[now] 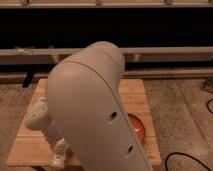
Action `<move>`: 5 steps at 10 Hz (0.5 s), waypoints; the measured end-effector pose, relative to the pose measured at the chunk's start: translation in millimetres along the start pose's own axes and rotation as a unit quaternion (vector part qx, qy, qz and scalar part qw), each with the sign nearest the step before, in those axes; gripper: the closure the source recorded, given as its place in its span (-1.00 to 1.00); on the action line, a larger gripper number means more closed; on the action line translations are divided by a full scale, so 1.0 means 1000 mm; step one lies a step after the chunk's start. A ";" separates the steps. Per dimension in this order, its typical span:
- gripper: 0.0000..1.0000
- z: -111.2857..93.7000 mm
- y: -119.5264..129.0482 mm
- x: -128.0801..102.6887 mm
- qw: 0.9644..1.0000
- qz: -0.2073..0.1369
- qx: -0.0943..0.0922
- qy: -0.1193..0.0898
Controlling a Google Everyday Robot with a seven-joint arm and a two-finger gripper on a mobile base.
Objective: Place the bottle in the ceramic bowl
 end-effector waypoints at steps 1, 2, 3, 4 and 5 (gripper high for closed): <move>-0.30 0.003 0.001 -0.002 1.000 -0.001 -0.003 0.002; -0.30 0.006 0.002 -0.004 1.000 -0.003 -0.006 0.004; -0.30 0.008 0.003 -0.006 1.000 -0.004 -0.008 0.006; -0.30 0.011 0.003 -0.007 1.000 -0.004 -0.010 0.008; -0.30 0.015 0.002 -0.007 1.000 -0.003 -0.011 0.010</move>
